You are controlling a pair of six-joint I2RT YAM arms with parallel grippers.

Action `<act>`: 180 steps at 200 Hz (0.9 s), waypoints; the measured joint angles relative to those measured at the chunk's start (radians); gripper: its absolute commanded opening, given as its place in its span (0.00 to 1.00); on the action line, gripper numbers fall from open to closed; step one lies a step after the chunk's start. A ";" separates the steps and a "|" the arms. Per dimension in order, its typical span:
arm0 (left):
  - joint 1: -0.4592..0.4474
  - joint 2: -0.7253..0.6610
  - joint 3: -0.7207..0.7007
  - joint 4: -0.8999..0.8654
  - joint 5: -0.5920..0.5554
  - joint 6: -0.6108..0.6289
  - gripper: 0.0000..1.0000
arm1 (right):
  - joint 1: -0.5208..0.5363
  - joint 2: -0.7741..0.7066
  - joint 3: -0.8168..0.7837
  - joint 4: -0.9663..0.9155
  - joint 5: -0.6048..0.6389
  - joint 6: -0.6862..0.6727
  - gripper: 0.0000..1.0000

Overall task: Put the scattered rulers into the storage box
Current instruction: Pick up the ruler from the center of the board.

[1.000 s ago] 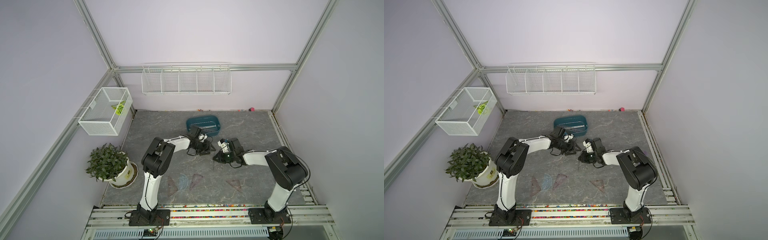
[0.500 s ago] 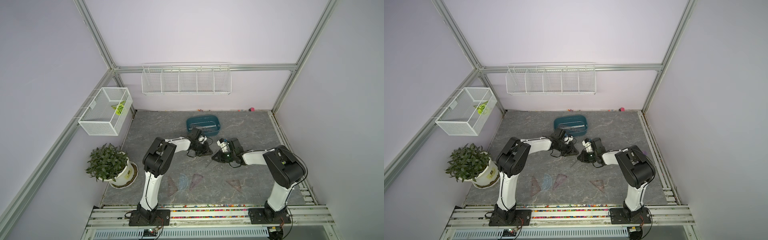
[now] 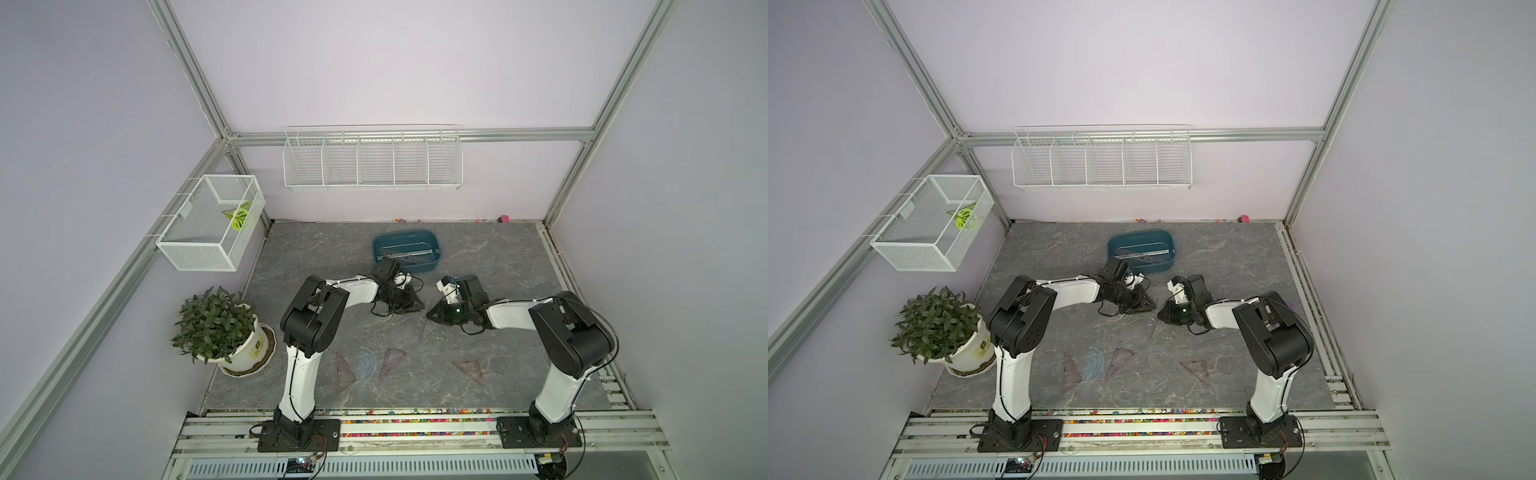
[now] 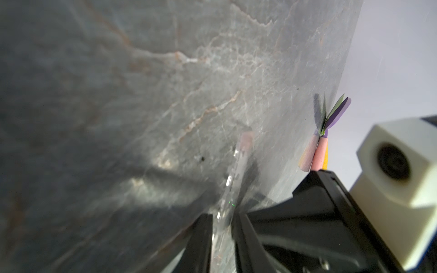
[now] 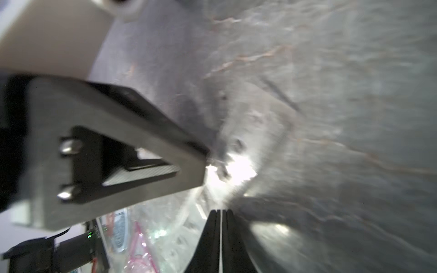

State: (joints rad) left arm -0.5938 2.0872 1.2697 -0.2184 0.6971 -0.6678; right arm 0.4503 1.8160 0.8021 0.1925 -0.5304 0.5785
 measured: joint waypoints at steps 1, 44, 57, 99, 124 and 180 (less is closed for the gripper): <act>0.000 0.000 0.000 0.000 0.000 0.000 0.26 | 0.000 0.000 0.000 0.000 0.000 0.000 0.12; 0.000 -0.019 -0.013 -0.002 -0.001 0.000 0.40 | 0.000 -0.017 0.005 -0.036 0.018 -0.002 0.12; 0.000 -0.026 -0.014 -0.006 -0.003 0.000 0.42 | 0.000 -0.024 0.005 -0.051 0.025 0.000 0.12; 0.004 -0.029 -0.018 -0.008 -0.001 0.000 0.42 | 0.010 -0.028 0.024 -0.077 0.033 0.012 0.12; 0.005 -0.031 -0.023 -0.003 0.000 0.000 0.42 | 0.029 -0.028 0.040 -0.077 0.033 0.019 0.12; 0.011 -0.043 -0.045 0.008 0.001 0.000 0.43 | 0.040 -0.027 0.047 -0.077 0.038 0.024 0.12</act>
State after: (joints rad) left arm -0.5823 2.0441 1.2243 -0.2100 0.6983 -0.6682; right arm 0.4904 1.7885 0.8486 0.1150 -0.4927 0.6025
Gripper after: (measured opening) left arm 0.423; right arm 0.117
